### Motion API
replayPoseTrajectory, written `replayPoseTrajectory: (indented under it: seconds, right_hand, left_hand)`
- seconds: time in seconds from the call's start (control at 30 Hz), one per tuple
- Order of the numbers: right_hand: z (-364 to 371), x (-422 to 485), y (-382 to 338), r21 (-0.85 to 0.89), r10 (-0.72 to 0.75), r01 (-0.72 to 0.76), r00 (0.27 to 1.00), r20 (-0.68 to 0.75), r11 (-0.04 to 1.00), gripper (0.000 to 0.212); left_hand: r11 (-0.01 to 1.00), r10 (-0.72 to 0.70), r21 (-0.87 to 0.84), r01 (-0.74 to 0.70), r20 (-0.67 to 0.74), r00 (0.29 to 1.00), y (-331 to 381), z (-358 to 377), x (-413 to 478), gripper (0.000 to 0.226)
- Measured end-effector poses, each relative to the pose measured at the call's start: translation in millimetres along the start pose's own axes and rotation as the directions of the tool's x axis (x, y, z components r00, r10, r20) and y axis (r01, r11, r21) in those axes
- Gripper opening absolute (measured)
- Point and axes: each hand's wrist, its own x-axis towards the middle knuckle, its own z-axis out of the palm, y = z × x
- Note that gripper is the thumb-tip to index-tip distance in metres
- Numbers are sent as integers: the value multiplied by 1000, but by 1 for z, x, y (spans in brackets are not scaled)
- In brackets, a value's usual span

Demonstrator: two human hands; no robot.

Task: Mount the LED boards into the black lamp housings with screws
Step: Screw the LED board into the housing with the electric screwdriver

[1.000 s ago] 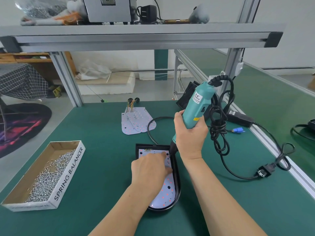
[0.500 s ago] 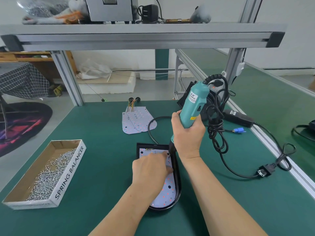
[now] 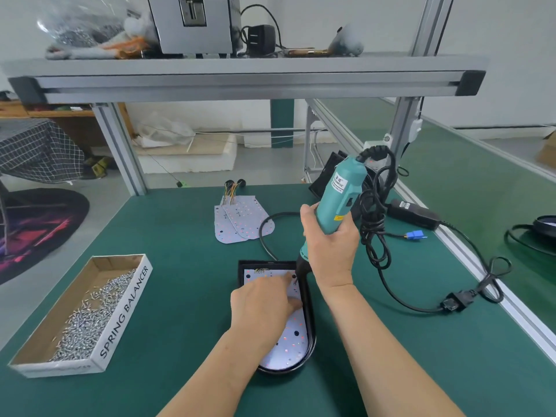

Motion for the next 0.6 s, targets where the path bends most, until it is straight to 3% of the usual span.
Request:
replayPoseTrajectory:
  seconds: [0.17,0.23,0.3,0.33,0.4,0.47,0.53,0.6]
  right_hand:
    - [-15,7,-27,162,-8,37,984,-176,986,11]
    - [-21,2,-32,178,-1,36,980,-197,983,16]
    - [-25,-7,-35,213,54,-6,973,-222,977,17]
    - [-27,-11,-36,240,96,-38,967,-235,970,17]
    - [-28,-19,-40,293,164,-88,954,-249,952,25]
    - [-27,-26,-45,336,205,-111,944,-258,935,31]
    - [-24,-33,-51,373,229,-119,937,-264,920,30]
    - [-21,-41,-57,390,236,-118,933,-270,913,25]
  left_hand:
    - [993,-35,-113,46,102,994,-8,-4,-2,18]
    - [968,-39,-238,75,149,988,-14,-6,-4,36]
    - [874,-88,-464,146,144,986,-22,-8,-8,46]
    - [750,-147,-624,218,164,975,-27,-11,-10,44]
    - [356,-187,-875,327,277,943,-34,-18,-17,39]
    - [35,-160,-939,342,332,929,-40,-24,-26,34]
    - [-143,-112,-926,348,365,924,-43,-27,-34,29]
    - [-233,-76,-904,357,383,921,-44,-27,-42,21]
